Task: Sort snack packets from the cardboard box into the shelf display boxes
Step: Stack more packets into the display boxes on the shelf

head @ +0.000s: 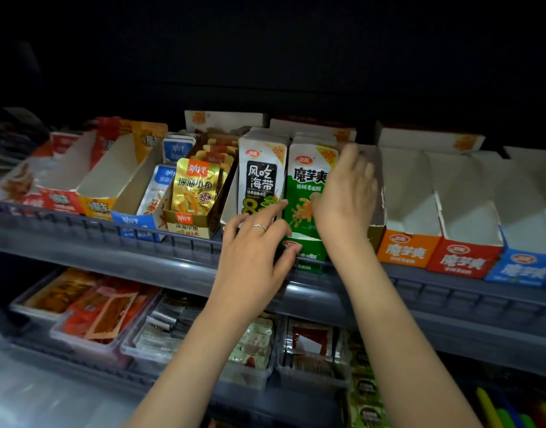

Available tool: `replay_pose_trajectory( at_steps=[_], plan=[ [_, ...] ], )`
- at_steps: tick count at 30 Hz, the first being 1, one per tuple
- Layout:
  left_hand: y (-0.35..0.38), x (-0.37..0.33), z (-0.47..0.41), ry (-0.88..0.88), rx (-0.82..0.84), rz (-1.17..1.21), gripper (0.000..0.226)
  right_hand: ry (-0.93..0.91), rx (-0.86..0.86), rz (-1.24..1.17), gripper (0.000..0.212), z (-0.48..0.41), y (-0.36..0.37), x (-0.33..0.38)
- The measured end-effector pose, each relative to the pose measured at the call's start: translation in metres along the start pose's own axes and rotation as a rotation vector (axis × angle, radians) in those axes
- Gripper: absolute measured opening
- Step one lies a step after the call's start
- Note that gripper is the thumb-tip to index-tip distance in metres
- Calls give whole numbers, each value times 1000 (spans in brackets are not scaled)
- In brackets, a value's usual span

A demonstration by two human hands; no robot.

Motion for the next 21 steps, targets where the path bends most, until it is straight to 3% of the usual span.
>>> replay_pose_trajectory(
  at_steps=[3, 4, 9, 15, 21],
  plan=[
    [0, 1, -1, -1, 5, 0, 22, -48, -203, -9, 47, 3, -13, 6],
    [0, 1, -1, 1, 7, -3, 22, -87, -181, -5, 42, 2, -12, 7],
    [-1, 0, -1, 4, 10, -7, 22, -350, 193, 74, 14, 8, 5, 19],
    [0, 0, -1, -2, 32, -19, 25, -496, 526, 282, 33, 24, 10, 29],
    [-3, 1, -1, 17, 37, -10, 24, -466, 722, 332, 52, 30, 23, 21]
  ],
)
Point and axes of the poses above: each hand's wrist, its own z-axis away from the middle knuckle, its own y-axis out of the palm, x = y × z, the point moved 7 cm from there along -z, towards the middle knuckle, and after that the axes turned 10 degrees about -x, right-handed, at the moved point
